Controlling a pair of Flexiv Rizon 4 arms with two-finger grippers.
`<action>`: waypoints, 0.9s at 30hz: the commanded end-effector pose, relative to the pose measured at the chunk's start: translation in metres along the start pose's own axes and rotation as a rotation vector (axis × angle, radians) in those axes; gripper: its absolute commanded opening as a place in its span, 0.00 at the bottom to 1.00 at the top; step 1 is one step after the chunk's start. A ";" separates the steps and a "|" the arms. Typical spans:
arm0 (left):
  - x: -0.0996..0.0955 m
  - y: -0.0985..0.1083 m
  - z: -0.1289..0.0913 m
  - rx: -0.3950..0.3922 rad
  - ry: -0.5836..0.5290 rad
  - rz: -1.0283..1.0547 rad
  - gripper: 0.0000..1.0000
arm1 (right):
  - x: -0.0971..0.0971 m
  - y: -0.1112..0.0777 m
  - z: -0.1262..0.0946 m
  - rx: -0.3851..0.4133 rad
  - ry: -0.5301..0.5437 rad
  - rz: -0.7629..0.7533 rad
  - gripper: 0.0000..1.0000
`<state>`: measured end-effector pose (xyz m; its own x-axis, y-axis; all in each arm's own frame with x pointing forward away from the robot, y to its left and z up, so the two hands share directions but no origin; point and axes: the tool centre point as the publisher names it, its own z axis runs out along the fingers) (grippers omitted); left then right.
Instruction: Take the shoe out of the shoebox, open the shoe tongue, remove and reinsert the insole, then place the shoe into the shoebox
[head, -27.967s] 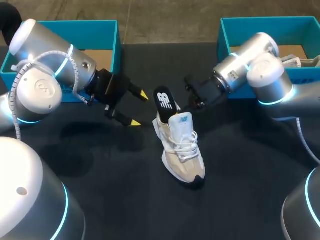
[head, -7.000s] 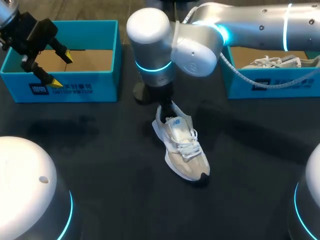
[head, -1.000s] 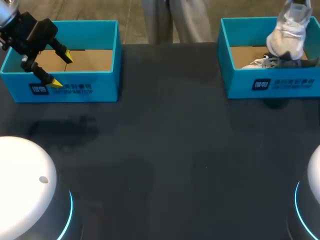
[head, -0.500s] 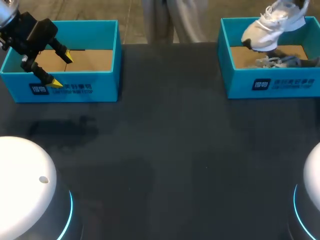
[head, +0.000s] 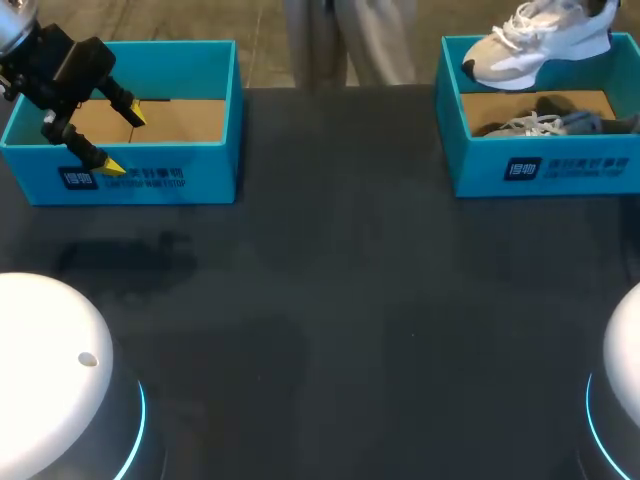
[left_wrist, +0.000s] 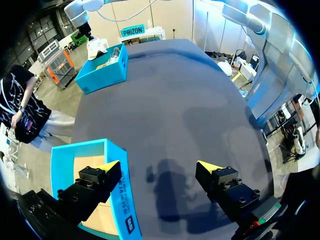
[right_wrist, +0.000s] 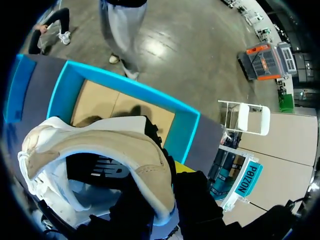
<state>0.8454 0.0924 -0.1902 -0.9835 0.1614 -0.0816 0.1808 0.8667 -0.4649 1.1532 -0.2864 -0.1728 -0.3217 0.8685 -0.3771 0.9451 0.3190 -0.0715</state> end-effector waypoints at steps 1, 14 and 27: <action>0.000 0.000 0.000 -0.002 0.001 0.000 1.00 | -0.002 0.003 -0.002 0.007 0.004 -0.001 0.00; 0.000 0.000 0.000 -0.002 0.001 0.000 1.00 | -0.011 -0.007 0.014 0.055 0.052 0.327 0.00; 0.000 0.000 0.000 -0.002 0.001 0.000 1.00 | -0.021 -0.013 0.032 0.081 -0.022 0.382 0.00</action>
<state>0.8454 0.0923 -0.1902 -0.9835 0.1615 -0.0816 0.1809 0.8667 -0.4649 1.1458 -0.3194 -0.1886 0.0518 0.9124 -0.4059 0.9985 -0.0536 0.0071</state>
